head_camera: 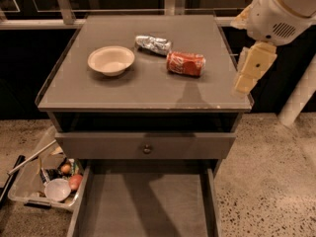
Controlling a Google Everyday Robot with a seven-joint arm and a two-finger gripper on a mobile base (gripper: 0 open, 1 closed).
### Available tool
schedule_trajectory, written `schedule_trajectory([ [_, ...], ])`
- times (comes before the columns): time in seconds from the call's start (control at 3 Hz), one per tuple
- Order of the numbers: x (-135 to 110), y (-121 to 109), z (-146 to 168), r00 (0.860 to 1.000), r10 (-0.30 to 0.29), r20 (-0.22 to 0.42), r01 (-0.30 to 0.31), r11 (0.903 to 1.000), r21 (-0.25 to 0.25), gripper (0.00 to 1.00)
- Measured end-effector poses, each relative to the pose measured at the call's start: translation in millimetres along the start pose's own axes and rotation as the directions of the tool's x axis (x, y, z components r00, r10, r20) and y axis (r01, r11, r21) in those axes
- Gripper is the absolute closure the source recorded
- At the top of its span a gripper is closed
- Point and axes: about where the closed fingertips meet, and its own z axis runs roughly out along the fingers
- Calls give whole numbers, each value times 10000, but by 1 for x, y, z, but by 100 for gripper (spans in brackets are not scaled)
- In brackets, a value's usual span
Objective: Place coke can into middle drawer
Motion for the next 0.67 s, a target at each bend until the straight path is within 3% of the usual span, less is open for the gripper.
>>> schedule_trajectory([
  [0.33,-10,-26,17,9967,-368,720,363,9993,78,0],
  [0.67,-10,-46,44,9845,-520,1674,564,9982,-217,0],
])
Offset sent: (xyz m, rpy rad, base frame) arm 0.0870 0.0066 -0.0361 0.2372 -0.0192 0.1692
